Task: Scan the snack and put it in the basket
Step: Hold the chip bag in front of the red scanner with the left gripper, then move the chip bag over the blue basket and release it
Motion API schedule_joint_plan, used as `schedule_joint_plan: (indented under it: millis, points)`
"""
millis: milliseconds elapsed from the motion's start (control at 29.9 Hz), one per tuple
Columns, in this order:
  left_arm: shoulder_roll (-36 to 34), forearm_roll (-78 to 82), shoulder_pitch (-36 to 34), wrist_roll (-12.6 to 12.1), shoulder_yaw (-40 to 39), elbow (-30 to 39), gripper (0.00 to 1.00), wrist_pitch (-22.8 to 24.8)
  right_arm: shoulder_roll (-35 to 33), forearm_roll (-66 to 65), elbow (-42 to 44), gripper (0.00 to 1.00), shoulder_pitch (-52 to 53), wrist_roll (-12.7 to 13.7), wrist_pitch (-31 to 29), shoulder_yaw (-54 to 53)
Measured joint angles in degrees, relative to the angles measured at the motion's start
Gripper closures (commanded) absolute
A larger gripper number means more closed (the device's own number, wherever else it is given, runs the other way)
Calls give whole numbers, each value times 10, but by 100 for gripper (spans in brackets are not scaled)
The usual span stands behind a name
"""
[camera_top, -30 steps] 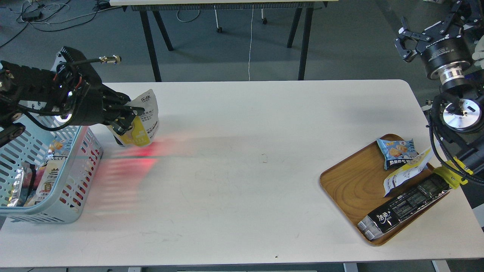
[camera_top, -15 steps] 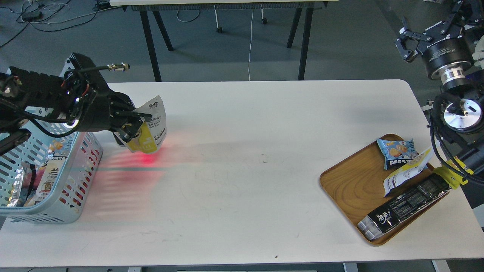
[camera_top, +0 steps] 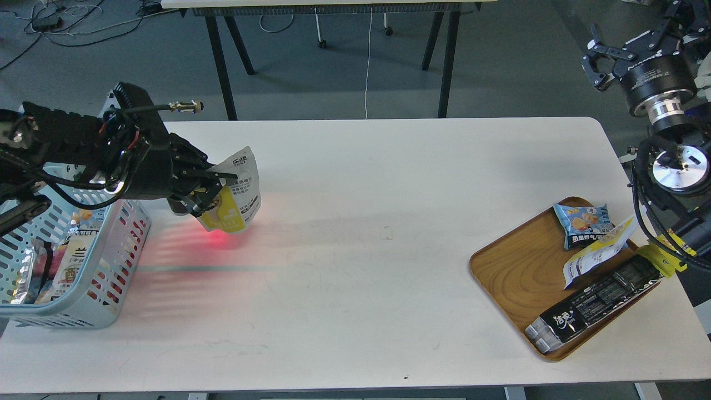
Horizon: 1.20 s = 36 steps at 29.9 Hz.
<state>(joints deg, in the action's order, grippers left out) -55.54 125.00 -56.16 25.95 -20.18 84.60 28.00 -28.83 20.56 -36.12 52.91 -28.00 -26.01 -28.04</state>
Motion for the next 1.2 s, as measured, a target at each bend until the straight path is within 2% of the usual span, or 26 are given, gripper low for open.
schedule_joint_plan:
  millis: [234, 636, 870, 1071, 1205]
  points:
    - [6, 0, -2, 0, -2, -55, 100, 0, 1, 0, 0, 1, 0, 0, 1, 0]
    - [8, 0, -7, 1, -2, -70, 100, 0, 1, 0, -1, 1, 4, 0, 1, 0]
    - [5, 0, -2, 2, 2, -15, 100, 0, 0, 0, 0, 1, 4, 0, 0, 0]
    - [-19, 0, 0, 1, 3, 58, 100, 0, 0, -1, 0, 1, 3, 0, 0, 0]
    - [-37, 0, 0, 3, 3, 81, 100, 0, 0, 0, -1, 1, 3, 0, 1, 0]
